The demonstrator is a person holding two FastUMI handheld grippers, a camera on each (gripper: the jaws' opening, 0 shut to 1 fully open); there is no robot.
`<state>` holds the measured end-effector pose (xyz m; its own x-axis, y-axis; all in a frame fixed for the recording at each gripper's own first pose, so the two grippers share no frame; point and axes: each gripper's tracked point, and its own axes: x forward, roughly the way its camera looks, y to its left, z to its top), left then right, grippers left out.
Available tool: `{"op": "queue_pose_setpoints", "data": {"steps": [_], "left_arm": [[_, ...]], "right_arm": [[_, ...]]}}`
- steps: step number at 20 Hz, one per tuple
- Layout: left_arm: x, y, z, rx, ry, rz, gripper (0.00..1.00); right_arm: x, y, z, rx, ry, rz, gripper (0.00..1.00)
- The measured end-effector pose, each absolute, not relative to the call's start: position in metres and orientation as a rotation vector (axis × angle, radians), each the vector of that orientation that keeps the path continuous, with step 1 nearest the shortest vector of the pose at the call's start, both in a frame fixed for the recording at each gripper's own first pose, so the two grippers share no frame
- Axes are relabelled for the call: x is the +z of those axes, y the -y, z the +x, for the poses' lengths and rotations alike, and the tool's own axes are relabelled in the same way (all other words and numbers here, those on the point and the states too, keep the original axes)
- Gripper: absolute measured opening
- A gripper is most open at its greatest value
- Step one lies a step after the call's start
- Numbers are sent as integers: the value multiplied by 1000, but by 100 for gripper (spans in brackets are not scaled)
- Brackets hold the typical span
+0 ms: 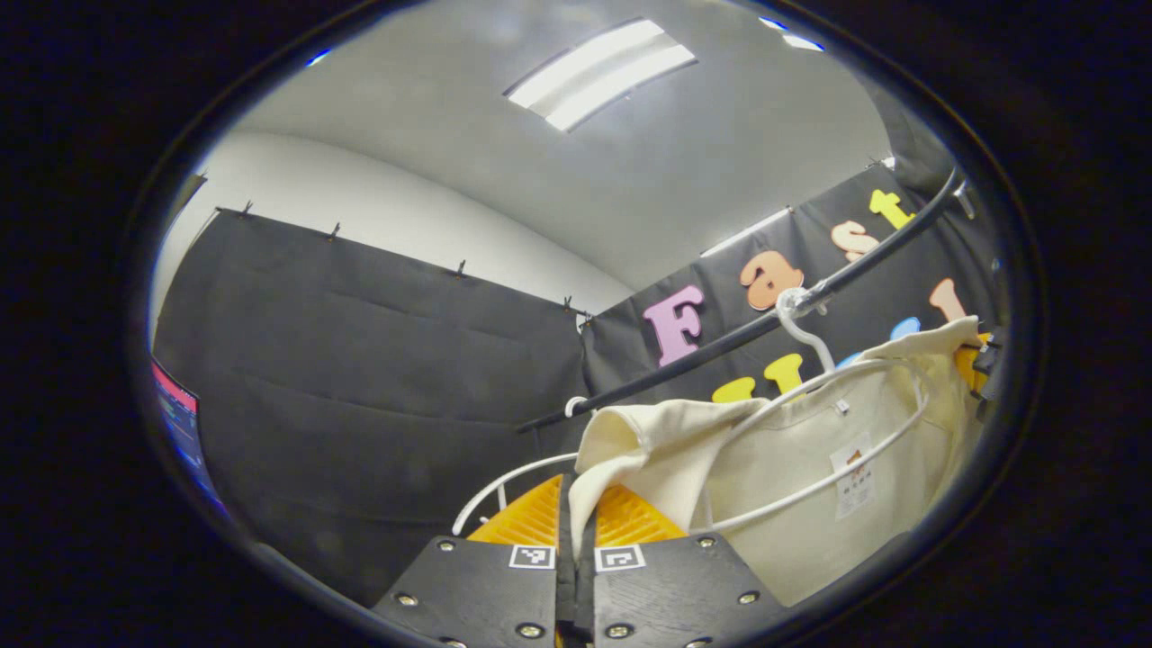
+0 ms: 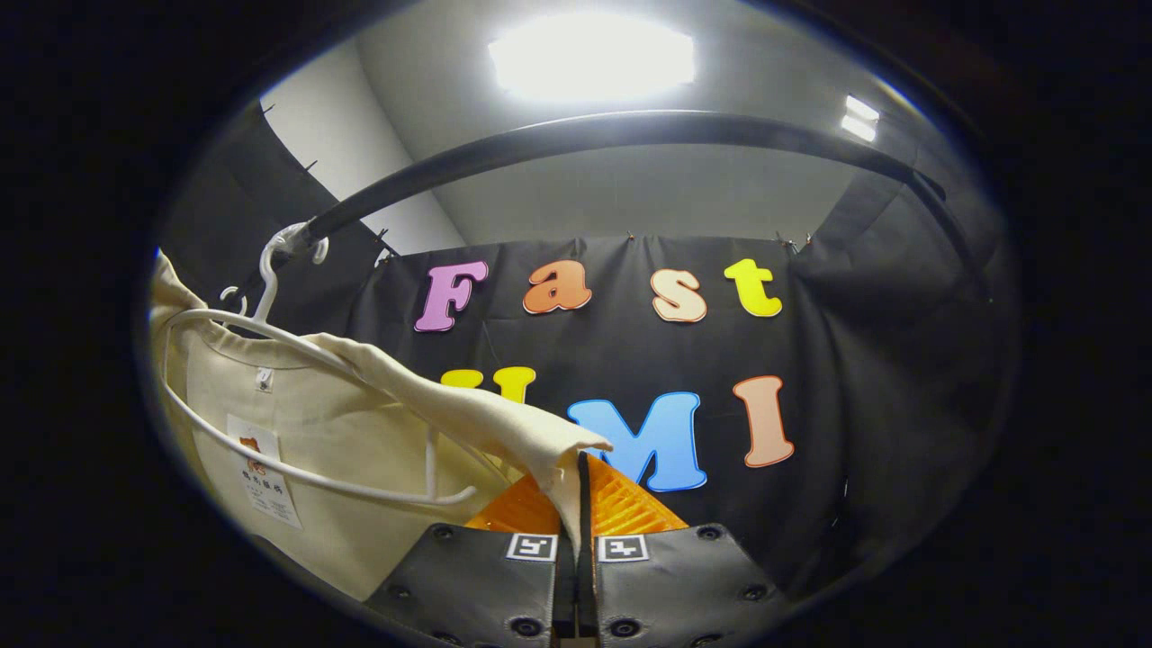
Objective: Grasp the clothes on the hanger with both hands and then place them into the laundry hamper below.
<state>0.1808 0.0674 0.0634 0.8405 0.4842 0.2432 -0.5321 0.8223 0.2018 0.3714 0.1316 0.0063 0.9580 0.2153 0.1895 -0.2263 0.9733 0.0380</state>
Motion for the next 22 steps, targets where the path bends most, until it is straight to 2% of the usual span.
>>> {"op": "queue_pose_setpoints", "data": {"steps": [11, 18, 22], "left_arm": [[79, -103, 224, 489, 239, 255, 1], [66, -129, 256, 434, 218, 185, 1], [50, -132, 261, 420, 206, 153, 1]], "right_arm": [[3, -150, 423, 255, 179, 127, 2], [-23, -192, 452, 404, 56, 255, 2], [-40, -200, 455, 433, 20, 265, 1]]}}
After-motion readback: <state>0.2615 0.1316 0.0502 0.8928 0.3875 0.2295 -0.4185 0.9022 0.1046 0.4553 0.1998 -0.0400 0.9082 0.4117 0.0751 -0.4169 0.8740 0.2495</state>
